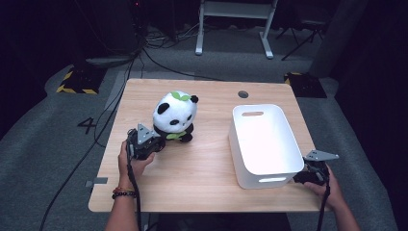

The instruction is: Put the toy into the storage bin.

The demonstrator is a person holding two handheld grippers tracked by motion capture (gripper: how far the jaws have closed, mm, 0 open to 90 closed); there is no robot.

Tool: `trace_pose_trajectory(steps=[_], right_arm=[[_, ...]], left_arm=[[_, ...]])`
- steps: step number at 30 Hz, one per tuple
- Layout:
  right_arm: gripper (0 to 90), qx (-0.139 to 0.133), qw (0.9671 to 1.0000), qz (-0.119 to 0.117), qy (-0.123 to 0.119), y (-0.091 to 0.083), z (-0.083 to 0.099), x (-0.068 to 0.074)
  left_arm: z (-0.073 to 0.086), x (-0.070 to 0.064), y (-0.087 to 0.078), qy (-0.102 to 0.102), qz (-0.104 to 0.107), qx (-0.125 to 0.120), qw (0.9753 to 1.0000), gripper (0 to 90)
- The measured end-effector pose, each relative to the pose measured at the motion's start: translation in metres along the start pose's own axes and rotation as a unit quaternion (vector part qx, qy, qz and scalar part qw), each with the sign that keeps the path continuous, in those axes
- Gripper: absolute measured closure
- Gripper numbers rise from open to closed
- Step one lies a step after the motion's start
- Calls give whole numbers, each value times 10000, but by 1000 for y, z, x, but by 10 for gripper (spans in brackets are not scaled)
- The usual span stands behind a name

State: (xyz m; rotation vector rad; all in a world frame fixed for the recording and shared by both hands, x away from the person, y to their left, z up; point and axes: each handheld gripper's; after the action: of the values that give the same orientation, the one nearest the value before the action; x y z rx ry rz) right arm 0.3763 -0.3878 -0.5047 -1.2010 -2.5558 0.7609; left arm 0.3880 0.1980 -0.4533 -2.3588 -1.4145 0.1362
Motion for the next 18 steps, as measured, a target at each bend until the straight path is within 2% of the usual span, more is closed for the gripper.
trace_pose_trajectory(steps=[18], right_arm=[[211,-1,10000,2,-2,0,0,0]], left_arm=[[-20,-15,-11,-51,154,-512,9986,753]])
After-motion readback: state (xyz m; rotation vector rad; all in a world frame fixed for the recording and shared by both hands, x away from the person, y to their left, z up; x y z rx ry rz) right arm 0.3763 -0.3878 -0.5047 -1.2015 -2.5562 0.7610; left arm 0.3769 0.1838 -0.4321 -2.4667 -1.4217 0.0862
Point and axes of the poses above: each handheld gripper's, and its own axes: y roughly forward along the jaws, z roughly out of its underside, x roughly to its left, and after that the axes turned 9 degrees about -x, right-handed
